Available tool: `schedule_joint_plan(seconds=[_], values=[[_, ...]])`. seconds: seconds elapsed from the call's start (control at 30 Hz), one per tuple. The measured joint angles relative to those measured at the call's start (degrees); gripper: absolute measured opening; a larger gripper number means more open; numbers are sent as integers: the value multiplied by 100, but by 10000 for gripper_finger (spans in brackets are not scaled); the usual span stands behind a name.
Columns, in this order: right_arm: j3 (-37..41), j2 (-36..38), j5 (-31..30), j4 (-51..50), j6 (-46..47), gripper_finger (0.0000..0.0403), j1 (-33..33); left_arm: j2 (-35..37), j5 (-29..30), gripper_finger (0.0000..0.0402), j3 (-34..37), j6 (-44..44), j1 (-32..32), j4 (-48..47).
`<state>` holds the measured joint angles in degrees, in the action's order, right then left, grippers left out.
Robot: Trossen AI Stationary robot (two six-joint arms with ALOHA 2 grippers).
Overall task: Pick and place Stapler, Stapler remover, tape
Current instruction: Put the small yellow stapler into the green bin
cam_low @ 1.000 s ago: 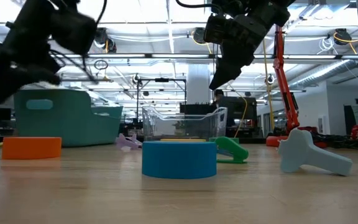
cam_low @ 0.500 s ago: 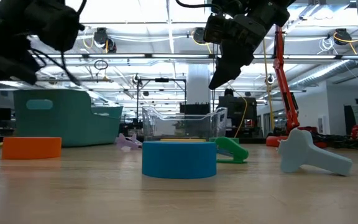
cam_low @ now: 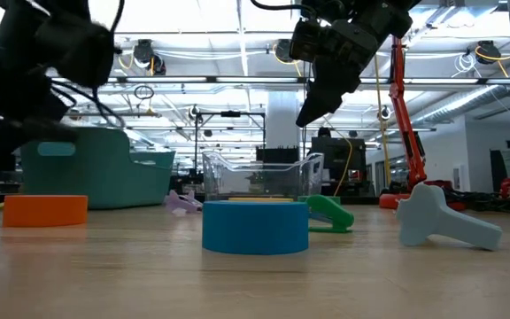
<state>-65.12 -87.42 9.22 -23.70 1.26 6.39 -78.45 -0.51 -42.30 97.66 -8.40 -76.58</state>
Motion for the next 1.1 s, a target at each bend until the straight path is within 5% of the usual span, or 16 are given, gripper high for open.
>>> schedule_joint_plan(seconds=[0.6,0.73,0.93,1.1], values=[[0,-1,3,118,174,105,0,-1189,424,113,33,153,-227,-170],[0,-2,3,116,260,105,0,-1222,392,113,-230,-103,-240,-203],[0,-1,3,115,260,105,-11,-1137,1098,113,-1041,386,-505,-1356],[0,-2,3,116,262,105,-11,-950,1160,113,-1079,87,-992,-569]])
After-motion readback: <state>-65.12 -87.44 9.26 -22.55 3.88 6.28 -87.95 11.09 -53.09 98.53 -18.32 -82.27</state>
